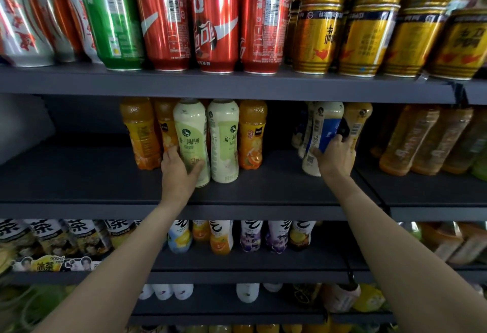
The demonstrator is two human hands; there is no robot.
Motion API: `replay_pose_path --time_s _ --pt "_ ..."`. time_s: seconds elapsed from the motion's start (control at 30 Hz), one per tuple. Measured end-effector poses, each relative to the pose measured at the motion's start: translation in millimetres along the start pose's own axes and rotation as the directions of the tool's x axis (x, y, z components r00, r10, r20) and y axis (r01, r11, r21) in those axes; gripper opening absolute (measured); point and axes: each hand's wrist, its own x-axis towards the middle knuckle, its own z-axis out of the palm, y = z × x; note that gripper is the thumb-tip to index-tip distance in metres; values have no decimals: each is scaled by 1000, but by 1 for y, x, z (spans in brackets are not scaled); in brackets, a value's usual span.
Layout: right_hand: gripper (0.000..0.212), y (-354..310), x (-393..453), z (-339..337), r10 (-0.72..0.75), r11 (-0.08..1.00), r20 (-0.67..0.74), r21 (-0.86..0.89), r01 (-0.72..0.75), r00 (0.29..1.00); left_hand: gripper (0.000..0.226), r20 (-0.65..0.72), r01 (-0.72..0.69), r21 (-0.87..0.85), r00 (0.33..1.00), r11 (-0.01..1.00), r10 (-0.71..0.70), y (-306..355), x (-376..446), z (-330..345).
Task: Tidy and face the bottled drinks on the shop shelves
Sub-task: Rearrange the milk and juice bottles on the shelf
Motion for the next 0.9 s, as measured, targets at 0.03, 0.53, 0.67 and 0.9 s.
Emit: replay_pose_path --time_s 0.03,0.53,0.67,0.9 --pt "55 2 -1 0 -4 1000 -6 17 4 1000 66 0 1 -3 1000 1000 -1 1 -1 0" --pt "66 -104 -78 101 -408 832 78 441 335 910 65 164 97 -109 983 989 -78 -1 16 -12" --pt "65 -92 -82 98 -354 828 4 466 311 935 57 207 114 -184 976 976 -75 4 12 -19" --pt "54 -38 -40 64 -124 907 -51 399 134 991 63 372 -2 -187 925 982 72 28 -7 -5"
